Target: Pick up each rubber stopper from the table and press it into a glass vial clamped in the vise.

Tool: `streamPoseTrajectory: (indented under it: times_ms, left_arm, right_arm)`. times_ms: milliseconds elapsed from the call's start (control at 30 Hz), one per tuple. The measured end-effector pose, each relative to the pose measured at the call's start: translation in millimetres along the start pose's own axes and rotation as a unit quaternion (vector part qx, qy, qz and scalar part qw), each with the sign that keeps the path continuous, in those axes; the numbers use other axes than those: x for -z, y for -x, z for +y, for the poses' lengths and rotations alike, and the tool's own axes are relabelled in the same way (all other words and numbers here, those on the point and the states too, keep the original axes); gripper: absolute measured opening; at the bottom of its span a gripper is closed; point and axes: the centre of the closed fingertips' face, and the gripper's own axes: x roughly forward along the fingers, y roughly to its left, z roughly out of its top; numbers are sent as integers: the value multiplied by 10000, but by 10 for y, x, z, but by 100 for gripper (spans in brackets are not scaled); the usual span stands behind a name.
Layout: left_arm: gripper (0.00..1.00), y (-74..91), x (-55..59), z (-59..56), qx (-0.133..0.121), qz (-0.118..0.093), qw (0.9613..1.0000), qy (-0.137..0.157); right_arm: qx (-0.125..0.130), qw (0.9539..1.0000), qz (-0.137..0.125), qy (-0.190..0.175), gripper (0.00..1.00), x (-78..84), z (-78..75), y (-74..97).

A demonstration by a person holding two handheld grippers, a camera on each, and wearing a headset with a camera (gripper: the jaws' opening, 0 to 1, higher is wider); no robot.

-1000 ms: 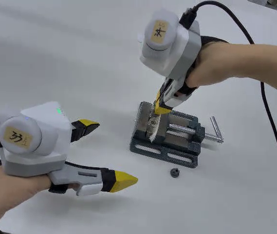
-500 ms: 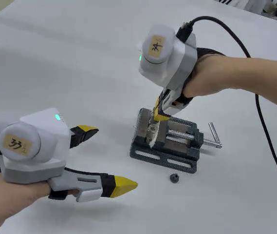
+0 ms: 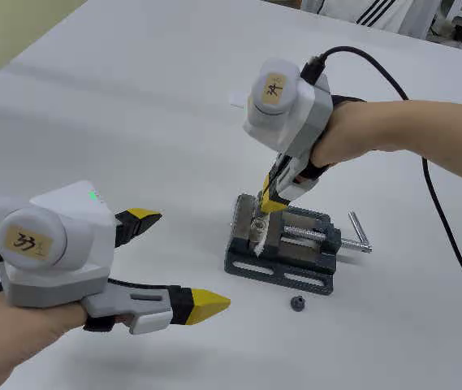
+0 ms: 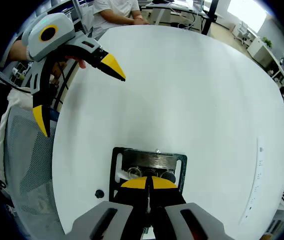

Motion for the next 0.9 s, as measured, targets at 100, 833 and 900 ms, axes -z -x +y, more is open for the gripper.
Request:
streamPoseTrajectory:
  times_ms: [100, 833, 900]
  left_arm:
    - [87, 18, -1, -12, -22, -22, 10000, -18]
    - [87, 40, -40, -78, -43, -8, 10000, -80]
    - [87, 42, -34, -77, -34, -12, 10000, -76]
  right_arm:
    - [65, 9999, -51, 64, 0, -6, -2, -2]
    - [145, 9990, -395, 139, 4, 44, 40, 67]
    - [191, 9987, -394, 244, 5, 75, 59, 77]
